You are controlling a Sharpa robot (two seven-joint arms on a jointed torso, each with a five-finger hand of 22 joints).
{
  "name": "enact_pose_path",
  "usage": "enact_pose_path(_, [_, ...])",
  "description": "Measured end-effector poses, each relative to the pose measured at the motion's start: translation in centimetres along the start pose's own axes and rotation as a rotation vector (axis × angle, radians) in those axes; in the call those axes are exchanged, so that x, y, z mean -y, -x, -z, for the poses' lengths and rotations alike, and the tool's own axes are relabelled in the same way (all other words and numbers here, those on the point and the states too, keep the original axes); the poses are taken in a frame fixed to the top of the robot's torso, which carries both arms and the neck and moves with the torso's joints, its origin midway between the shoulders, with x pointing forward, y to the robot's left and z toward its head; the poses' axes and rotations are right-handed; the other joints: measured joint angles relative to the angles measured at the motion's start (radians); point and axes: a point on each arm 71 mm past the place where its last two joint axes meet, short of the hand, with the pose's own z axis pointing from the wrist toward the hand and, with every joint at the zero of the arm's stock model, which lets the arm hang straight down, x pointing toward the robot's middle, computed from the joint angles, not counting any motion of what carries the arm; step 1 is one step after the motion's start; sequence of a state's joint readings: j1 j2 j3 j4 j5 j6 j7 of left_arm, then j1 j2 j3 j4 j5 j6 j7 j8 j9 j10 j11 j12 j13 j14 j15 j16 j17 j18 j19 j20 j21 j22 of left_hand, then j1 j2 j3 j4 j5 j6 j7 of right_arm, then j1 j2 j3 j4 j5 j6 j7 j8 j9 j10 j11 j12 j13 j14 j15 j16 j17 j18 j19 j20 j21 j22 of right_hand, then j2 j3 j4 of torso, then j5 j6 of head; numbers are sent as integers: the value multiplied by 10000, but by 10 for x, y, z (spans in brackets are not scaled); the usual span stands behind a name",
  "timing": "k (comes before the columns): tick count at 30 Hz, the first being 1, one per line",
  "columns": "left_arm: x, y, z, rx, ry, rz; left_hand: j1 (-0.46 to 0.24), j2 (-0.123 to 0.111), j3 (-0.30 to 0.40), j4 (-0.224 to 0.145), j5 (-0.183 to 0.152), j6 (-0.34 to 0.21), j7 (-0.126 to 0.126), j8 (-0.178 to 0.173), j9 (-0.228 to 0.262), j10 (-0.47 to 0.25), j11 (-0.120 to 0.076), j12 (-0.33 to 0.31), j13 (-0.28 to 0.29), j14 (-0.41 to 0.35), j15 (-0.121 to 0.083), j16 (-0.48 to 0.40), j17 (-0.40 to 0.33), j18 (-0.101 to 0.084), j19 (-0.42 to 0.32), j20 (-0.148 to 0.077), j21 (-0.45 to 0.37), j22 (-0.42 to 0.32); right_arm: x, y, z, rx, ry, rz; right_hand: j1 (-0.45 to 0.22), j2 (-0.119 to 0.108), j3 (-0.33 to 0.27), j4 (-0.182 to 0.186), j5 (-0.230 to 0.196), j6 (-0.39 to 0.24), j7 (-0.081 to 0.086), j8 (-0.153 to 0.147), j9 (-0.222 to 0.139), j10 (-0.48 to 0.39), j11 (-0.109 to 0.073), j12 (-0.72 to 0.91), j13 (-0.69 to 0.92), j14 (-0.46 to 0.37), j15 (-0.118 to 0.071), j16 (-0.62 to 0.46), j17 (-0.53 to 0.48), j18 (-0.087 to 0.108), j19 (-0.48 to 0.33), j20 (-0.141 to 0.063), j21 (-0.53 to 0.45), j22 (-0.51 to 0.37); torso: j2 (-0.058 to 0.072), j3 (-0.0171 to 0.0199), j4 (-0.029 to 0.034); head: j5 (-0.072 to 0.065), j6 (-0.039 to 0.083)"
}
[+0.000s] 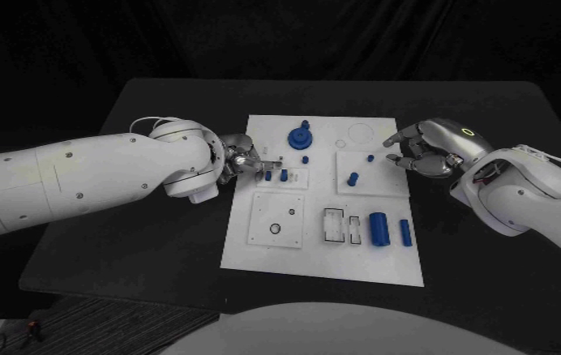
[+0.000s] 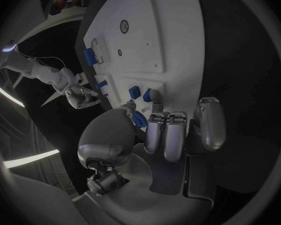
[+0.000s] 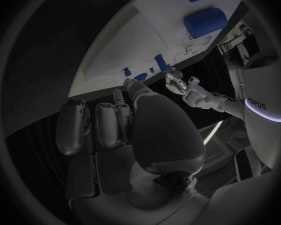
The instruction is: Assemble the parts on the task board
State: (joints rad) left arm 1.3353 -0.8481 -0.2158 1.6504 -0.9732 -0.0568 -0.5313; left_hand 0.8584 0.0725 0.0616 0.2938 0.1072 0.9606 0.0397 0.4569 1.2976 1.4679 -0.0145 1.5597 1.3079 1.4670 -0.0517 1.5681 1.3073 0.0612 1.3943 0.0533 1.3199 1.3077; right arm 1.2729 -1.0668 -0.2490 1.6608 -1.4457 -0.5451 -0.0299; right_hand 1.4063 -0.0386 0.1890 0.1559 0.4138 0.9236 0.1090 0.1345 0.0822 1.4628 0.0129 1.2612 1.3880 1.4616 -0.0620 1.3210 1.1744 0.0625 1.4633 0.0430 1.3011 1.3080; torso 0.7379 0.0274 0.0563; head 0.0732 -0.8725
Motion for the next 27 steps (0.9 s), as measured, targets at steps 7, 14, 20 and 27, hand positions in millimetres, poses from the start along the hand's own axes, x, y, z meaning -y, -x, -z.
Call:
enact_pose_path(7, [-3,2,3,216,-168,158,-363,215,-714,-14,-367,-14,14,156,106,0,0,0,0,0,0,0,0,1,60,-15,64,-1,1,1,1,12,-22,-1,0,0,29,-29,0,0,0,0,-11,0,0,-3,0,0,0,0,0,0,0,0,0,-1,1,0,-6,-21,0])
enact_pose_path(14, [-3,14,11,1001,-858,512,-64,179,-1365,-29,-483,78,-77,522,106,-8,-61,77,0,0,-73,0,0,0,325,-37,397,-1,-1,3,6,130,-1,-62,0,0,29,-29,0,28,29,0,-11,0,0,-2,0,0,0,0,-53,-1,0,0,0,-2,0,-5,-11,-44,0])
enact_pose_path(20, [5,37,19,1956,-1759,631,915,250,-1745,-51,-168,202,-130,1206,106,-31,-105,76,0,-2,-146,0,0,0,362,-71,452,-1,-6,21,4,696,186,1,-56,-56,85,26,77,168,-26,0,-10,0,0,7,-3,0,1,0,-79,-1,37,36,0,-2,6,-1,7,-43,0])
enact_pose_path(27, [14,62,20,2987,-3500,355,3853,260,-1698,-185,761,7,-257,1511,105,-18,-265,78,8,-1,-253,0,0,-325,684,-177,1903,-2,-16,46,-1,1531,519,101,-293,-99,109,140,-168,251,-37,0,-10,0,0,4,-214,-1,-1,0,-30,0,36,36,0,-3,9,4,10,-103,0])
